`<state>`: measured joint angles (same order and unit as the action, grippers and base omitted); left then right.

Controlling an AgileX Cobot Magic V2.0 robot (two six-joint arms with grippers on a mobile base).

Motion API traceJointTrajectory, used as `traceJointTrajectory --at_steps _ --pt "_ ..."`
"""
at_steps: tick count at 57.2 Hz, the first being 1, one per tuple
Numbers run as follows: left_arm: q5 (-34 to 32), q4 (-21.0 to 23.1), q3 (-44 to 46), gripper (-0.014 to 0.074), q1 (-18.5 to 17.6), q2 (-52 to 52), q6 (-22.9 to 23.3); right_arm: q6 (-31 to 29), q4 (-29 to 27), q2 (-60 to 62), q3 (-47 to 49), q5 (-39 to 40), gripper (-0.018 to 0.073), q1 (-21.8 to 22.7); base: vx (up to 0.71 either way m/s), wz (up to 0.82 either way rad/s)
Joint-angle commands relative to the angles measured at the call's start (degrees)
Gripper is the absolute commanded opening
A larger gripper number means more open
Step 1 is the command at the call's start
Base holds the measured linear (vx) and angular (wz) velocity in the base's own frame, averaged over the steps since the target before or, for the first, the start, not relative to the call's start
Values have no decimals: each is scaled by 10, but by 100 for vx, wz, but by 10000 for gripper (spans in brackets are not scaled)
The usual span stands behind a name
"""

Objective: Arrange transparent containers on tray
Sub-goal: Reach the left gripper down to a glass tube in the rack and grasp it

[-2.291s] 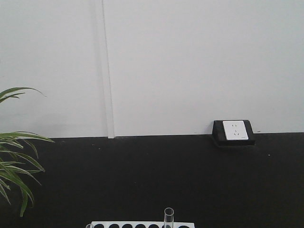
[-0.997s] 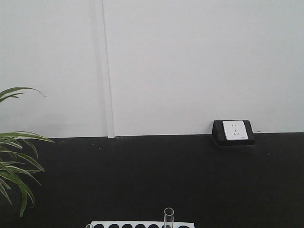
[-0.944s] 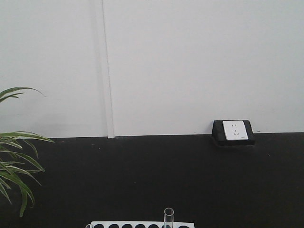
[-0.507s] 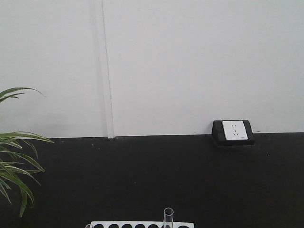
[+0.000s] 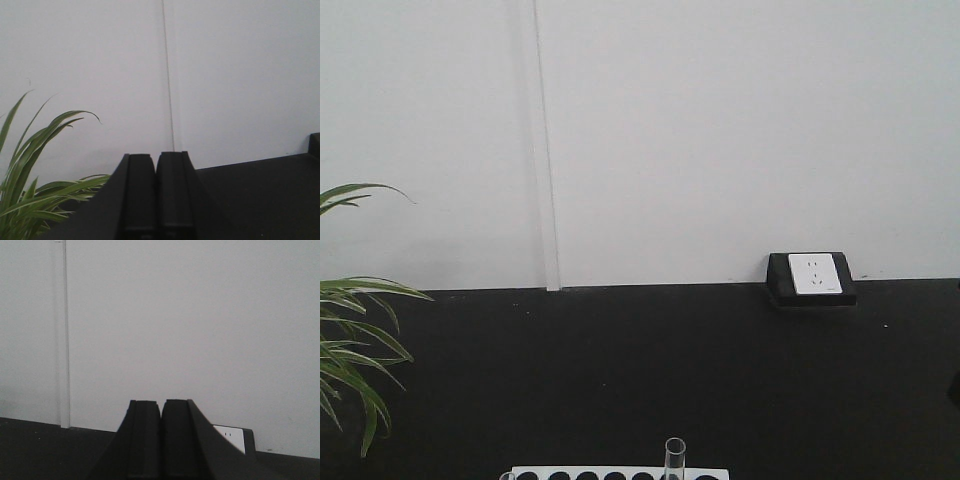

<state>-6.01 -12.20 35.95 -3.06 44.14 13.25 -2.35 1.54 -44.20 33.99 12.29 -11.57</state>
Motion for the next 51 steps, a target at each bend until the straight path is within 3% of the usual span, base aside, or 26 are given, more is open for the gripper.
traceJointTrajectory --at_steps 1,12,21,31,51 --pt "-55 2 22 87 1 0 4 -4 1 -1 22 55 33 4 0 0" --pt "-54 2 22 340 1 0 5 -4 1 -1 22 37 207 4 0 0" --pt "-51 2 22 543 1 0 5 -4 1 -1 22 33 475 4 0 0" --pt "-46 2 22 642 1 0 5 -4 1 -5 22 47 732 4 0 0" --pt "-85 14 10 562 1 0 46 30 2 -4 19 53 671 4 0 0"
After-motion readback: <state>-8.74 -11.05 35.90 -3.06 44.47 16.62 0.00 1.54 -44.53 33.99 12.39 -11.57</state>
